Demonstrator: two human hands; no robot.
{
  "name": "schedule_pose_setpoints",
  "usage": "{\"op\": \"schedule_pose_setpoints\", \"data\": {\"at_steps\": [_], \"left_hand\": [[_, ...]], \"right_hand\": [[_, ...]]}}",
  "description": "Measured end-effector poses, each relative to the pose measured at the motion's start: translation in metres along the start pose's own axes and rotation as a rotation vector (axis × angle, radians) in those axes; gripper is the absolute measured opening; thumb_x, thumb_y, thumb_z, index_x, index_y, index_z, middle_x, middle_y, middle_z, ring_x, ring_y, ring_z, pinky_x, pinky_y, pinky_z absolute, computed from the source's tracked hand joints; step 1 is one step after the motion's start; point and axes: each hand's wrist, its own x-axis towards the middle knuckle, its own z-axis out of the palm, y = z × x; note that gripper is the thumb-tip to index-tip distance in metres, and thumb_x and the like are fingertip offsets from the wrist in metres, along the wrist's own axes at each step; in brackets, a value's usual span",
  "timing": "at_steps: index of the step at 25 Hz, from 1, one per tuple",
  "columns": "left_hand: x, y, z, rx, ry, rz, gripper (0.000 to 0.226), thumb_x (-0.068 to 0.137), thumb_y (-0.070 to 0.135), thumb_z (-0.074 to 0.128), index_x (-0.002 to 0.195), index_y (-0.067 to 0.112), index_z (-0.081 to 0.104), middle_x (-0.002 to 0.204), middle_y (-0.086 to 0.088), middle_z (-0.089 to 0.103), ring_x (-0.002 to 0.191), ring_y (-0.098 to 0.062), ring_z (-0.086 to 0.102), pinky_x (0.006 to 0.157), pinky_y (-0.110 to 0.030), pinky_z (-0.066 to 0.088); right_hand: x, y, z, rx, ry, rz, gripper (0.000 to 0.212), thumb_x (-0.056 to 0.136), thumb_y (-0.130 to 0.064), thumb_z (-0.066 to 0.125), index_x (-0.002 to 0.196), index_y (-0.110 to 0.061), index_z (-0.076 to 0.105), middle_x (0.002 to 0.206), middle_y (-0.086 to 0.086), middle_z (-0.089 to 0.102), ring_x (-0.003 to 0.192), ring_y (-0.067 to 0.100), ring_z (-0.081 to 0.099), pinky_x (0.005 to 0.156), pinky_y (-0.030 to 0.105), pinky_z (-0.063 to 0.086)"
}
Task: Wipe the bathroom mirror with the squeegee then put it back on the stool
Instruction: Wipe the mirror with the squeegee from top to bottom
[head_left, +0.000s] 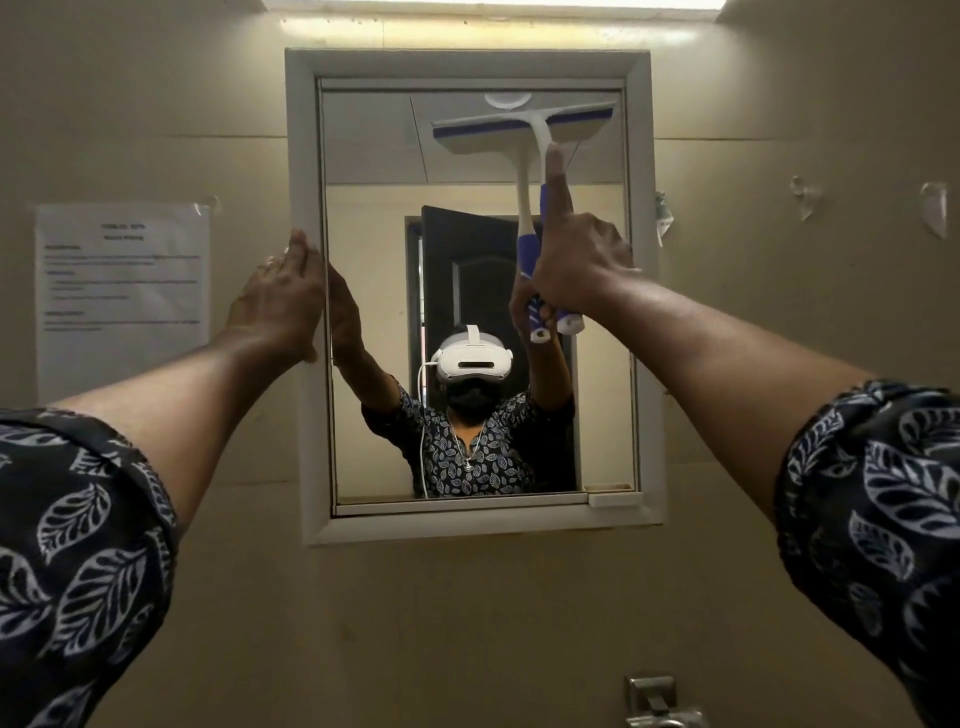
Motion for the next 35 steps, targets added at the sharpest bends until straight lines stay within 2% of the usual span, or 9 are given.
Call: {"op": "schedule_pose_setpoints", "data": {"at_steps": [5, 8, 13, 17, 19, 22, 26, 30, 35], "left_hand": [[0.000, 0.000, 0.000, -0.005, -0.006, -0.002, 0.111, 0.070, 0.001, 0.078, 0.151, 0.001, 0.002, 0.159, -0.018, -0.004, 0.145, -0.038, 0.010, 0.118, -0.042, 0.017], [0.001, 0.000, 0.000, 0.001, -0.007, -0.001, 0.111, 0.070, 0.001, 0.078, 0.151, 0.001, 0.003, 0.159, -0.018, -0.004, 0.145, -0.039, 0.011, 0.118, -0.043, 0.018], [0.002, -0.001, -0.001, 0.030, 0.006, 0.004, 0.108, 0.070, 0.002, 0.078, 0.151, 0.000, 0.006, 0.159, -0.019, -0.002, 0.143, -0.040, 0.017, 0.116, -0.043, 0.022], [0.003, 0.001, -0.001, 0.026, 0.001, -0.012, 0.109, 0.070, 0.001, 0.078, 0.151, 0.000, 0.005, 0.159, -0.018, -0.002, 0.144, -0.040, 0.016, 0.116, -0.043, 0.021], [0.002, 0.002, -0.001, 0.027, 0.003, -0.015, 0.108, 0.070, 0.001, 0.078, 0.151, 0.000, 0.006, 0.159, -0.019, -0.001, 0.144, -0.040, 0.016, 0.117, -0.043, 0.021], [0.002, 0.001, -0.002, 0.011, 0.012, -0.007, 0.107, 0.071, 0.001, 0.077, 0.151, 0.000, 0.007, 0.159, -0.019, 0.000, 0.144, -0.040, 0.016, 0.117, -0.043, 0.021], [0.002, 0.001, -0.001, 0.013, 0.006, -0.015, 0.108, 0.071, 0.003, 0.078, 0.151, 0.001, 0.006, 0.159, -0.018, -0.001, 0.144, -0.039, 0.017, 0.116, -0.042, 0.022], [0.001, 0.003, -0.001, -0.006, 0.016, -0.023, 0.107, 0.073, 0.002, 0.076, 0.151, 0.003, 0.004, 0.159, -0.016, -0.002, 0.144, -0.039, 0.016, 0.116, -0.042, 0.022], [0.000, 0.002, 0.000, -0.008, 0.042, -0.020, 0.102, 0.077, 0.001, 0.072, 0.152, 0.004, 0.002, 0.159, -0.015, -0.001, 0.145, -0.037, 0.015, 0.116, -0.042, 0.022]], "right_hand": [[-0.062, 0.005, 0.044, 0.102, 0.029, 0.051, 0.099, 0.090, -0.011, 0.054, 0.140, -0.029, -0.029, 0.075, 0.009, 0.058, 0.054, 0.016, 0.055, 0.048, 0.028, 0.046], [-0.139, 0.017, 0.082, 0.126, -0.002, 0.080, 0.092, 0.096, -0.020, 0.046, 0.134, -0.034, -0.037, 0.084, 0.010, 0.060, 0.060, 0.014, 0.057, 0.056, 0.030, 0.054], [-0.264, 0.047, 0.108, 0.090, -0.266, 0.158, 0.098, 0.092, -0.018, 0.044, 0.125, -0.043, -0.046, 0.105, 0.009, 0.058, 0.056, 0.009, 0.049, 0.053, 0.025, 0.047], [-0.307, 0.045, 0.097, 0.142, -0.264, 0.089, 0.135, 0.058, -0.018, 0.085, 0.145, -0.031, -0.016, 0.054, 0.000, 0.060, 0.034, -0.002, 0.027, 0.036, 0.002, 0.031], [-0.298, 0.031, 0.085, 0.257, -0.282, 0.060, 0.133, 0.055, -0.015, 0.086, 0.147, -0.032, -0.009, 0.052, -0.002, 0.058, 0.033, -0.004, 0.027, 0.034, -0.001, 0.027], [-0.213, 0.004, 0.054, 0.357, -0.157, -0.145, 0.101, 0.083, -0.012, 0.062, 0.141, -0.041, -0.016, 0.071, 0.000, 0.058, 0.043, -0.001, 0.041, 0.044, 0.008, 0.041], [-0.061, -0.040, 0.012, 0.330, 0.113, -0.244, 0.077, 0.089, -0.005, 0.050, 0.148, -0.012, 0.002, 0.063, 0.002, 0.051, 0.045, 0.014, 0.052, 0.044, 0.023, 0.047], [0.021, -0.076, 0.003, 0.299, 0.070, -0.148, 0.087, 0.080, -0.001, 0.052, 0.148, -0.017, 0.001, 0.081, 0.013, 0.062, 0.061, 0.025, 0.060, 0.056, 0.035, 0.055], [-0.006, -0.092, 0.055, 0.328, 0.020, -0.082, 0.100, 0.080, -0.006, 0.060, 0.144, -0.029, -0.014, 0.086, 0.014, 0.062, 0.060, 0.020, 0.059, 0.056, 0.035, 0.054]]}}
